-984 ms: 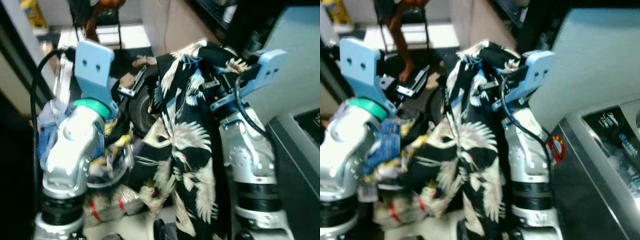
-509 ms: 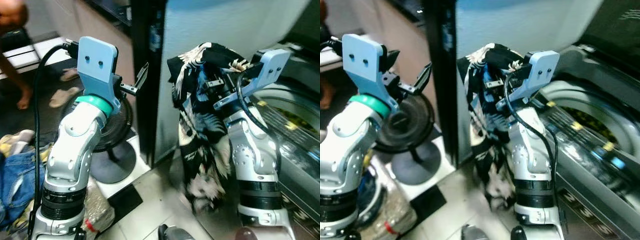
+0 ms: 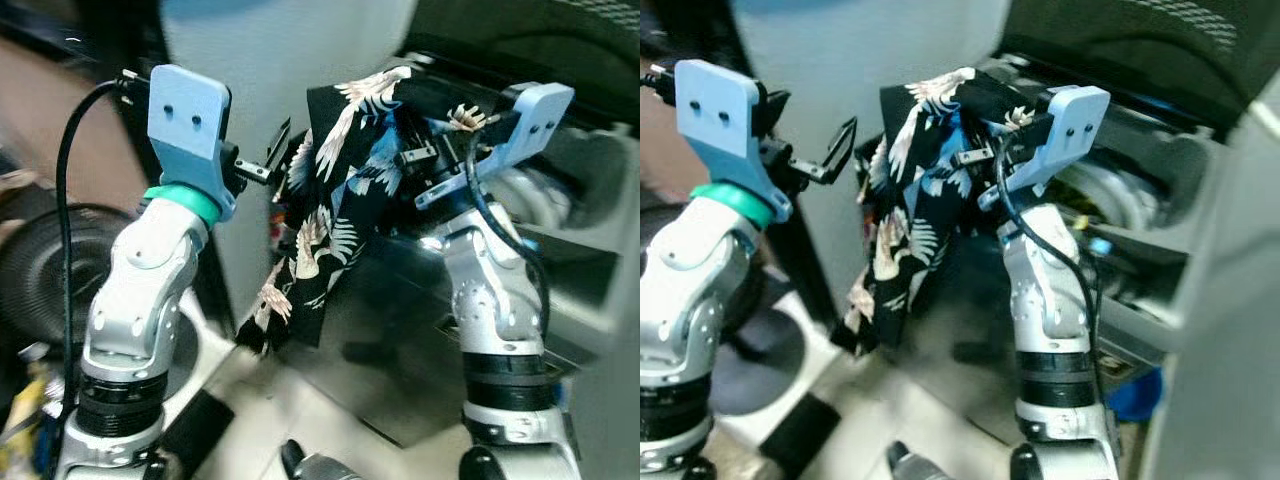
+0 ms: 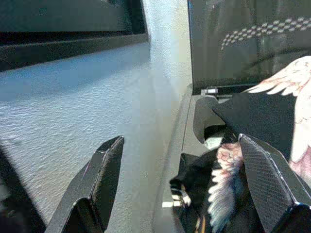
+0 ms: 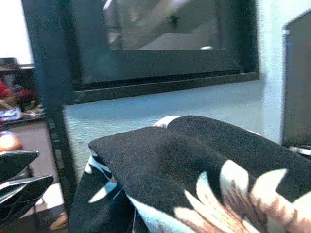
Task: Clothes washing
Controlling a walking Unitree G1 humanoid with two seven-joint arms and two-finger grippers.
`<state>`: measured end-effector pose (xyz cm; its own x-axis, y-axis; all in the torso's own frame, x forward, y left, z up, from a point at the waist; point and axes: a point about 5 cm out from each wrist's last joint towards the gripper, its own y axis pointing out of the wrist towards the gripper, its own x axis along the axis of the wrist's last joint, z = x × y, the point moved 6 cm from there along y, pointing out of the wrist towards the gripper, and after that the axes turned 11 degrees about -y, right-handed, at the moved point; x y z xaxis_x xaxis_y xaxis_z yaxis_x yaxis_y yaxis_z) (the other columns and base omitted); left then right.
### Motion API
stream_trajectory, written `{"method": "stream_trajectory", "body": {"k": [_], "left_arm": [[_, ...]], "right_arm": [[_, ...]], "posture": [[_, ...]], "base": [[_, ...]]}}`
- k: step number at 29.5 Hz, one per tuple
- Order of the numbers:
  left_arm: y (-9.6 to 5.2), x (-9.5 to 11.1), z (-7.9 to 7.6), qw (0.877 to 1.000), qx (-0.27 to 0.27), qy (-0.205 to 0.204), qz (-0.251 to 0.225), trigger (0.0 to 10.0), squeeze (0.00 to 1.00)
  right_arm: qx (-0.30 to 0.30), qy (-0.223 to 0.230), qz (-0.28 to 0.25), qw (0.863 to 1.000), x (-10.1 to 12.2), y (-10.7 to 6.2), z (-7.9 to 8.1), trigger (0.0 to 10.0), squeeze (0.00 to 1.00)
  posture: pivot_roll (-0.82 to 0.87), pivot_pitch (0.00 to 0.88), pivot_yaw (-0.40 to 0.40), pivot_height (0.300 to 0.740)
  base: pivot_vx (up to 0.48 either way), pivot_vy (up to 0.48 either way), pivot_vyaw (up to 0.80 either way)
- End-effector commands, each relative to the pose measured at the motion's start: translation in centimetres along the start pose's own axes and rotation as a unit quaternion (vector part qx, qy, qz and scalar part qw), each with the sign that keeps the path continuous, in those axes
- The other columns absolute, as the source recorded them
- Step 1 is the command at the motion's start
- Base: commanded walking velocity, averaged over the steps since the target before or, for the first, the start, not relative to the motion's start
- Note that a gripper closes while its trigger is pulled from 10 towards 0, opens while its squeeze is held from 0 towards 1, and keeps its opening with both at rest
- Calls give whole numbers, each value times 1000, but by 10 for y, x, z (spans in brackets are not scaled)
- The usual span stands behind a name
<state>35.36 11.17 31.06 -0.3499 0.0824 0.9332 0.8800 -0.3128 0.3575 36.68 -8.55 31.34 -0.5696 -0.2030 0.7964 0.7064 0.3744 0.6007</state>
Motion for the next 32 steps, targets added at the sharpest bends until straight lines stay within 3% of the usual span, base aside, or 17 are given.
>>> {"method": "stream_trajectory", "body": {"k": [1,32], "left_arm": [[1,-2,1,1000,3,1,1,10000,0],[3,-3,3,1000,14,-1,-1,10000,0]], "right_arm": [[2,3,-4,1000,1,3,1,10000,0],[-11,17,-6,1000,-1,8,-4,10000,0]], "posture": [[85,34,3,740],[88,35,2,740]], "base": [[0,0,-775],[0,31,-772]]}}
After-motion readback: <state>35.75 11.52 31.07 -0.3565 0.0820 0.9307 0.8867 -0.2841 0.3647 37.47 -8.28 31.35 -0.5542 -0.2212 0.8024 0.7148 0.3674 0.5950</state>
